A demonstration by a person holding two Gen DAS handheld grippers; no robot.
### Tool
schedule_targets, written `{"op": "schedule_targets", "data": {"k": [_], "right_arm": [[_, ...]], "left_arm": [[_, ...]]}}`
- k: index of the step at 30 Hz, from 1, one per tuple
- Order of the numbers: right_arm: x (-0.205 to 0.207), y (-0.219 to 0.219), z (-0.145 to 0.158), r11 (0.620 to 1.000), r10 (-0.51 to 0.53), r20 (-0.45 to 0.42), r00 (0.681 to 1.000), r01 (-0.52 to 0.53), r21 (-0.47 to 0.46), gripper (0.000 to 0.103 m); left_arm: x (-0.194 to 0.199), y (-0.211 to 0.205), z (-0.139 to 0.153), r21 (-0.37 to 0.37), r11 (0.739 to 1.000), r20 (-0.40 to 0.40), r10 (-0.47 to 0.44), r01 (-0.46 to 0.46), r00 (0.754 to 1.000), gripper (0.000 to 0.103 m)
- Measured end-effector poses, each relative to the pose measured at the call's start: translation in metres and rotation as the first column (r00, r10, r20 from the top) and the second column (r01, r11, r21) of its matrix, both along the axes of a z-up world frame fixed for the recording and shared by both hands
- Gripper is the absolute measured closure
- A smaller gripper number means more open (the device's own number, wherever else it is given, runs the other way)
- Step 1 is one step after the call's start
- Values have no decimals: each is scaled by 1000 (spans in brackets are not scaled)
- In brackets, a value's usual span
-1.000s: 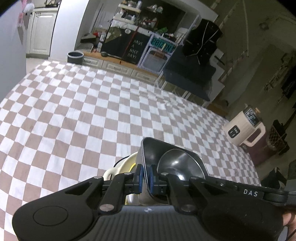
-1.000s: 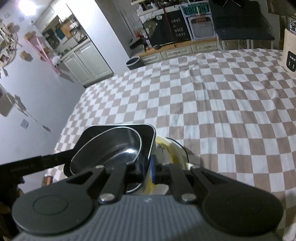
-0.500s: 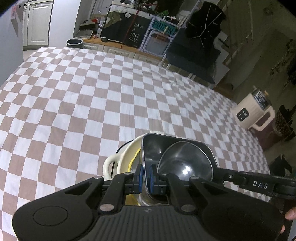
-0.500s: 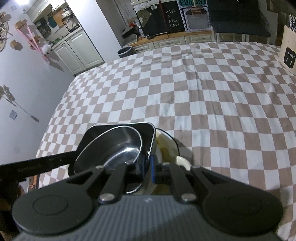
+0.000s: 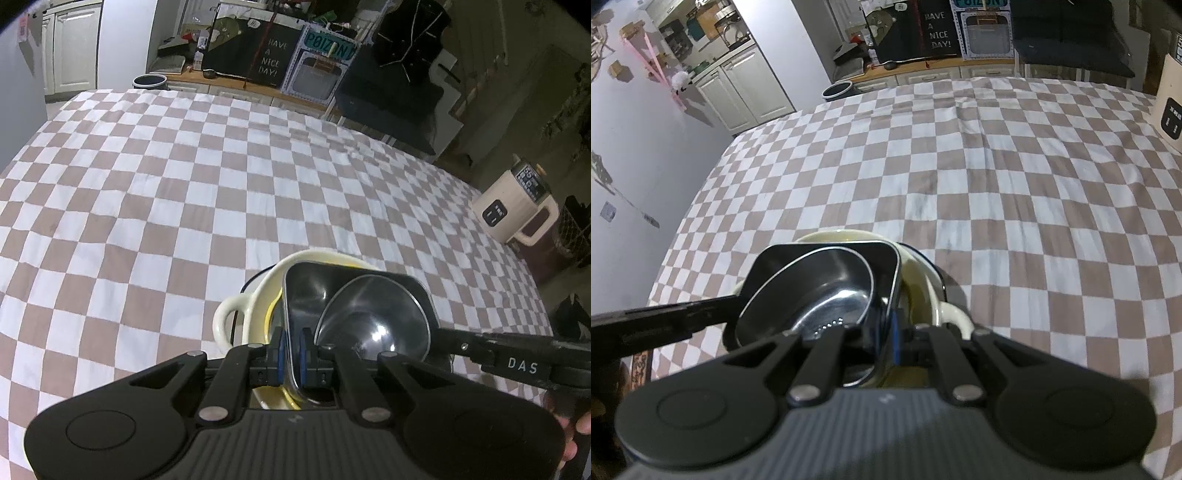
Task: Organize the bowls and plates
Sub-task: 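Lower the steel tray into the cream bowl with both grippers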
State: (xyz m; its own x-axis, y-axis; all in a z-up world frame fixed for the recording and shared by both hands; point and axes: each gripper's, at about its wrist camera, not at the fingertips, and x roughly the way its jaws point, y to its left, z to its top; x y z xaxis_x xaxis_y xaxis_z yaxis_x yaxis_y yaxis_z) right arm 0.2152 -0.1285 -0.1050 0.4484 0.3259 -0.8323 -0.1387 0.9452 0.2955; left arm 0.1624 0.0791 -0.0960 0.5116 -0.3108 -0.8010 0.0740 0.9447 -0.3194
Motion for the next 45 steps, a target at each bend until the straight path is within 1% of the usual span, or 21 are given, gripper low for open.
{"op": "schedule_targets", "data": {"k": [12, 20, 23, 28, 32, 40, 45], "right_arm": [[-2, -5, 0, 999, 49, 9, 999, -49, -20, 95], [-1, -8, -4, 997, 78, -16, 997, -78, -20, 93], [-2, -7, -8, 994, 98, -33, 995, -99, -35, 91], [-7, -6, -6, 991, 123, -29, 992, -125, -50, 87], [-12, -7, -2, 988, 146, -15, 989, -147, -52, 87], [-22, -9, 7, 985, 165, 2, 986, -164, -56, 87], [-26, -5, 4, 981, 177, 0, 984, -177, -82, 87]], "left_arm": [[-1, 1, -1, 0, 1000, -2, -8, 8, 1000, 96], [-3, 1, 1, -5, 1000, -5, -4, 4, 1000, 96], [-4, -1, 3, 0, 1000, -9, -10, 10, 1000, 92], [-8, 0, 5, 5, 1000, -19, -21, 22, 1000, 92], [-11, 1, 5, 0, 999, -30, -33, 33, 999, 92], [-18, -3, 6, 18, 999, -32, -46, 46, 998, 91], [-21, -6, 2, 35, 998, -45, -52, 54, 998, 91]]}}
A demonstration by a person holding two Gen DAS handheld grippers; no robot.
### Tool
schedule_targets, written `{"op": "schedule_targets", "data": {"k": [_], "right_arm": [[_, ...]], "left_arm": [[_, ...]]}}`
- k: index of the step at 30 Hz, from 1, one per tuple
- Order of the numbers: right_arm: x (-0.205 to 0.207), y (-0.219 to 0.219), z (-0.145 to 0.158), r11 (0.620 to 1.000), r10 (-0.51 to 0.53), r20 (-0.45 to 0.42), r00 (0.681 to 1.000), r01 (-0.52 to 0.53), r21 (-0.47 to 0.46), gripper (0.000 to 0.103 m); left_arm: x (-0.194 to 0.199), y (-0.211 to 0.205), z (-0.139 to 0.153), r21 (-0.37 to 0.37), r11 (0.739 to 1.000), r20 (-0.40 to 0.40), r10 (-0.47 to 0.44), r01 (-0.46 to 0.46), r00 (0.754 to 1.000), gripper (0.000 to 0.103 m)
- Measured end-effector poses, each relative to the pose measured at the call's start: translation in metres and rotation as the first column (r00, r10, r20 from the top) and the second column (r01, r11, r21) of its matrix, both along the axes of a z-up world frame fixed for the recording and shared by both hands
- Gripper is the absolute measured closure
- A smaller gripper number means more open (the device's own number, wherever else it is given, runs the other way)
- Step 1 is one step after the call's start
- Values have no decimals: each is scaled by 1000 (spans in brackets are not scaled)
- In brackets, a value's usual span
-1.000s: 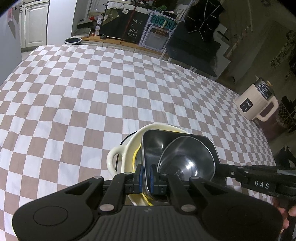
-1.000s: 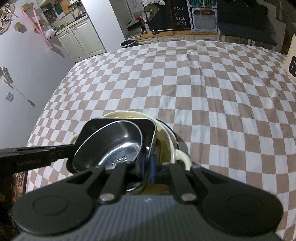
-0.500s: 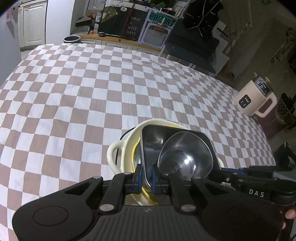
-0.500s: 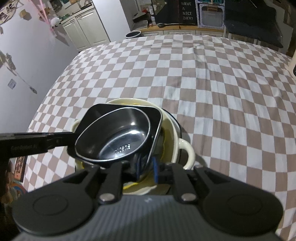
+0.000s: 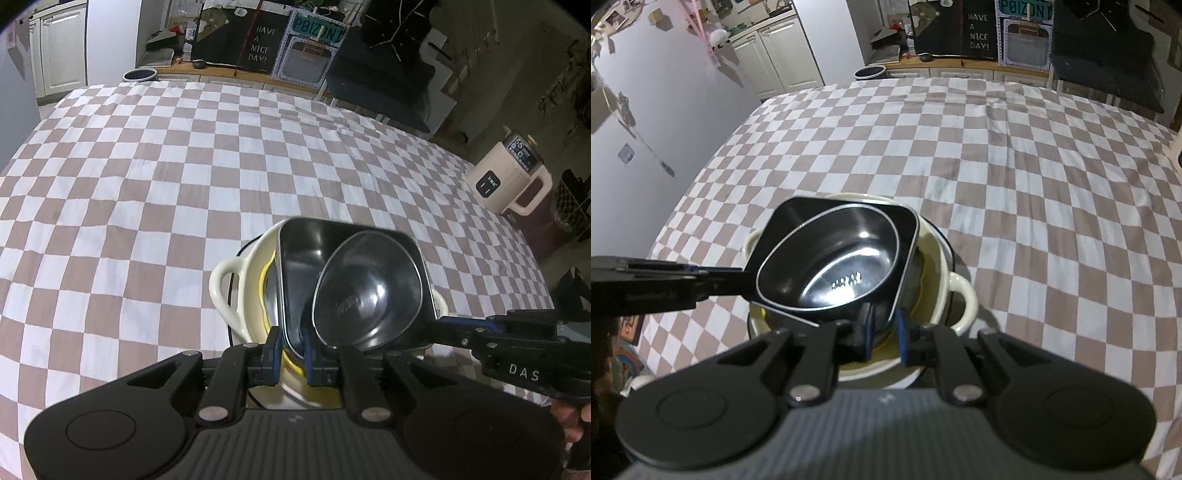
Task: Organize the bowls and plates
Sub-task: 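Lower the steel tray into the cream bowl with both grippers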
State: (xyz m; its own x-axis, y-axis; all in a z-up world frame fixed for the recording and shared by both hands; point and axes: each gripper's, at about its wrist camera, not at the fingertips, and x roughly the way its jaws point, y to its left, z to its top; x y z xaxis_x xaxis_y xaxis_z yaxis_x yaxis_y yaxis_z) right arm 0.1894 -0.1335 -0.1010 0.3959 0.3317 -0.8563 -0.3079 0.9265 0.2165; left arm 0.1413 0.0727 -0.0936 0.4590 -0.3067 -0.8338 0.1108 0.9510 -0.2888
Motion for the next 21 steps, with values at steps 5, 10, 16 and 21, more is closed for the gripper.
{"op": "schedule_targets", "data": {"k": [5, 10, 16, 21], "right_arm": [[-1, 1, -5, 1000, 4, -16, 1000, -4, -25, 90], [-1, -2, -3, 1000, -6, -17, 1000, 6, -13, 90], [-2, -1, 1, 999, 10, -11, 1000, -10, 41, 102], [-4, 2, 6, 999, -3, 8, 1000, 2, 47, 102]], "left_arm": [[-1, -1, -1, -1, 1000, -5, 3, -3, 1000, 91], [-1, 1, 0, -18, 1000, -1, 16, -16, 1000, 91], [-1, 1, 0, -18, 1000, -1, 15, -15, 1000, 91], [-1, 1, 0, -20, 1000, 1, 20, -20, 1000, 91]]}}
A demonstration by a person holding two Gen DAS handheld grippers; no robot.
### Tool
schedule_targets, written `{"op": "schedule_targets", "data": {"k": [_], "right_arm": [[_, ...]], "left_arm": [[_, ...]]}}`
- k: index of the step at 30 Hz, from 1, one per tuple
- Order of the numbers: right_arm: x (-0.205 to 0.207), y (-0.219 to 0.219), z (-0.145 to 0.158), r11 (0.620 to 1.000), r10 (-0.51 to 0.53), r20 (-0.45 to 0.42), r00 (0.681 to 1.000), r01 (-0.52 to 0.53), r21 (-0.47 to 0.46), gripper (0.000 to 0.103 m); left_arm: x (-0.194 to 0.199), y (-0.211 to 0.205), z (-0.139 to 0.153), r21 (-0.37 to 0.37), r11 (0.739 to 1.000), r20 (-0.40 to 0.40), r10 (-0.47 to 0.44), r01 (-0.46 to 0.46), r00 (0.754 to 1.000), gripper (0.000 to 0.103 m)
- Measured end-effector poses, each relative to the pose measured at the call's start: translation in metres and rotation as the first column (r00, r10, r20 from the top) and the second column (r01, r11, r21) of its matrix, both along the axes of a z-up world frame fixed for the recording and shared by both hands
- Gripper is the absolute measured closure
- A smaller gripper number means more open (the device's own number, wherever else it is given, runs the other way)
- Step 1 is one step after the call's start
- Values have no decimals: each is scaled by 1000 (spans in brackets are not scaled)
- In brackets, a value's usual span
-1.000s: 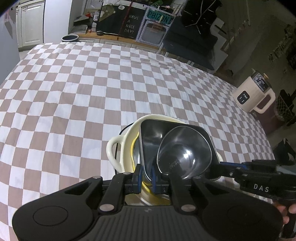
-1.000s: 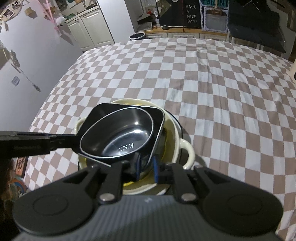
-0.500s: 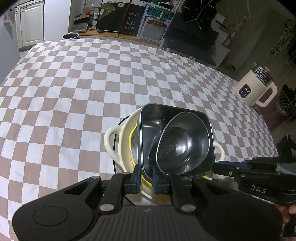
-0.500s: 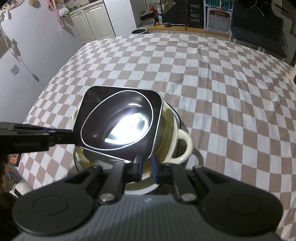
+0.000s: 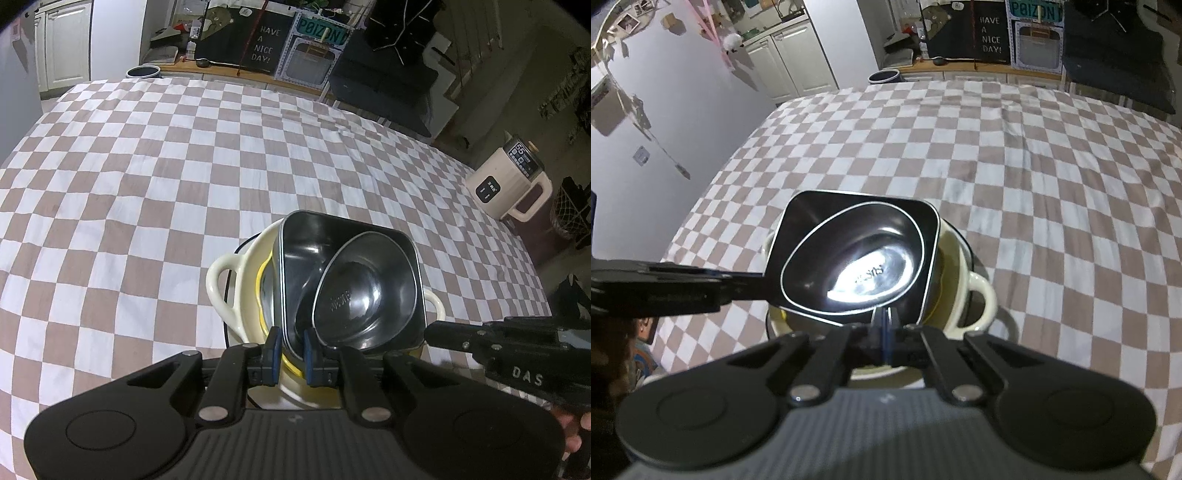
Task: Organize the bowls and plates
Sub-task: 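Lower the steel tray into the cream bowl with both grippers, then open both grippers and pull them back from the stack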
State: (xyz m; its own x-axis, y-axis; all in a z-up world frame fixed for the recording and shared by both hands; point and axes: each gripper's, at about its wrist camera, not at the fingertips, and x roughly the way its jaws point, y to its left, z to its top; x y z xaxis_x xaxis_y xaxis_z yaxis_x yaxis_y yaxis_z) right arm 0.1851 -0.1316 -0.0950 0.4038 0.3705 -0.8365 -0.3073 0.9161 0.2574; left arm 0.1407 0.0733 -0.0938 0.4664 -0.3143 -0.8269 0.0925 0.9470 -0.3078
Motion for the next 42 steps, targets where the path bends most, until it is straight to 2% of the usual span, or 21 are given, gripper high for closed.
{"op": "schedule_targets", "data": {"k": [2, 5, 13, 24, 33, 39, 42], "right_arm": [[3, -4, -4, 999, -44, -12, 999, 44, -21, 96], [10, -10, -12, 997, -81, -55, 995, 81, 1, 95], [15, -10, -22, 996, -80, -80, 994, 83, 31, 91], [12, -12, -11, 993, -92, -71, 993, 97, 70, 92], [10, -13, -10, 995, -79, -55, 995, 83, 62, 92], [4, -12, -4, 998, -55, -4, 998, 55, 25, 91], [1, -14, 4, 998, -61, 22, 998, 60, 26, 86]], "left_arm": [[0, 0, 0, 0, 1000, 0, 1, -1, 1000, 91], [0, 0, 0, -2, 1000, -1, 1, -1, 1000, 91], [2, -1, -3, 8, 1000, -7, -1, 1, 1000, 91], [4, -1, -4, -5, 1000, -13, 13, -13, 1000, 91], [5, -1, -3, 2, 1000, -10, 12, -12, 1000, 91], [3, -1, 5, 26, 1000, 15, 14, -15, 1000, 85], [1, 0, 11, 26, 999, 30, 17, -18, 999, 71]]}}
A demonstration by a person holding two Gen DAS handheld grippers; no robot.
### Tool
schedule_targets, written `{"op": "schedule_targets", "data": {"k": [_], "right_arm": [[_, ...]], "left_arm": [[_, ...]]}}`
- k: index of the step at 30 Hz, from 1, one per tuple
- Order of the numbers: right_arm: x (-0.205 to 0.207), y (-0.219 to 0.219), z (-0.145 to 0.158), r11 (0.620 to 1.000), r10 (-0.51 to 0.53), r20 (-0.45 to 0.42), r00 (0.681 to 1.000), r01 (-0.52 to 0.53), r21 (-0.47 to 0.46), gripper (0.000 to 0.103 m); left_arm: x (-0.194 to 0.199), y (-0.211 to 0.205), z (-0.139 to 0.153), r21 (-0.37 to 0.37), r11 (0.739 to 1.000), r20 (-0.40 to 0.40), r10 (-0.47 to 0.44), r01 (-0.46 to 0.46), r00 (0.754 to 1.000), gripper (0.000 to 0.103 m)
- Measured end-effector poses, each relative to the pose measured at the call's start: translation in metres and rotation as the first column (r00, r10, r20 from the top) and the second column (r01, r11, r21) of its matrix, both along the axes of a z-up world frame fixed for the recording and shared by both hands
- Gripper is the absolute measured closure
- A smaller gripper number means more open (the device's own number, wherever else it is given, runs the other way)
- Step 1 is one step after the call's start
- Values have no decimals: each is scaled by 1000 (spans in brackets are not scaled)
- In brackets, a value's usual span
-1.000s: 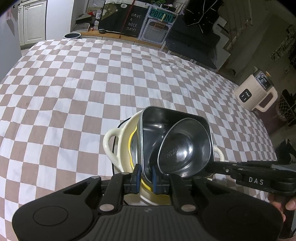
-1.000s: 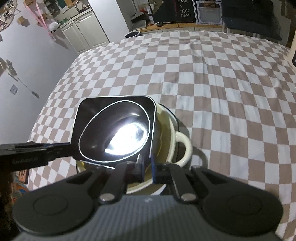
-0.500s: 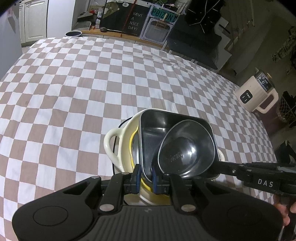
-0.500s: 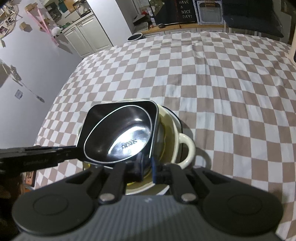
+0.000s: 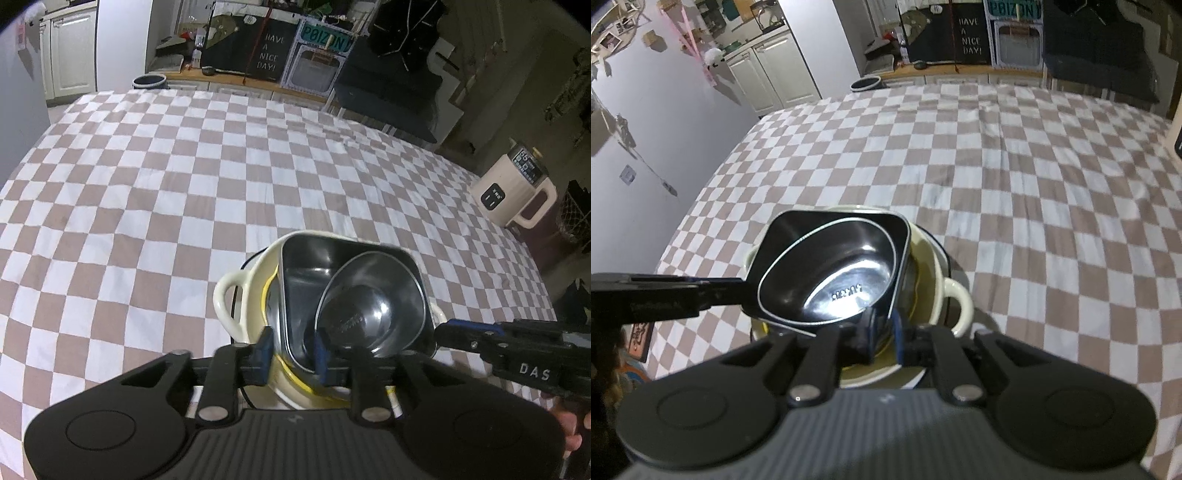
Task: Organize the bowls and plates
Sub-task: 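Open both grippers and pull them back from the stack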
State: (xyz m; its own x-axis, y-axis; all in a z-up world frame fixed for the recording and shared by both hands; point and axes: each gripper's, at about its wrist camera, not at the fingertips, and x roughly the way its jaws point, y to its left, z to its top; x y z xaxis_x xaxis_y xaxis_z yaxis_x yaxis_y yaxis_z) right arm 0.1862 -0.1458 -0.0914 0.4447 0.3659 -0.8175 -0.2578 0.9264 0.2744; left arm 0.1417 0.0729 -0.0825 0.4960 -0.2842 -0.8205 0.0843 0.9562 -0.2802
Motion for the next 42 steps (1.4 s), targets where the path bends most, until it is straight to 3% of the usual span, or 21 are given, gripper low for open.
{"op": "schedule_targets", "data": {"k": [2, 4, 6, 11, 13, 14, 19, 25, 29, 33, 42], "right_arm": [[-2, -3, 7, 1000, -12, 27, 1000, 11, 7, 72], [-5, -6, 15, 1000, -20, 59, 998, 19, 14, 59], [-9, -7, 24, 1000, -27, 104, 994, 27, 9, 51], [-23, -13, 49, 998, -53, 225, 973, 56, -7, 20], [-31, -17, 59, 997, -69, 271, 960, 72, -4, 13], [-35, -20, 64, 997, -77, 290, 954, 80, 2, 8], [-63, -32, 82, 994, -114, 391, 913, 105, 43, 1], [-95, -43, 87, 989, -147, 448, 882, 127, 74, 1], [-116, -45, 88, 987, -162, 495, 854, 145, 74, 1], [-137, -42, 86, 985, -167, 510, 844, 160, 57, 1], [-171, -32, 78, 985, -129, 538, 833, 169, -24, 1]], "left_arm": [[-3, -1, 6, 10, 1000, 21, -1, 1, 1000, 62], [-5, -2, 13, 26, 1000, 44, -4, 3, 999, 43], [-9, -3, 21, 39, 999, 79, -5, 2, 997, 30], [-22, -2, 42, 34, 999, 151, 9, -14, 988, 11], [-31, -3, 52, 39, 999, 202, 12, -20, 979, 0], [-35, -3, 57, 40, 999, 225, 13, -23, 974, 0], [-53, -9, 77, 59, 997, 292, 25, -44, 956, 0], [-89, -15, 93, 32, 998, 366, 35, -51, 930, 0], [-114, -19, 95, 97, 990, 412, 50, -98, 910, 0], [-137, -20, 95, 130, 986, 448, 35, -104, 893, 0], [-168, -23, 88, 204, 974, 451, -5, -97, 893, 0]]}}
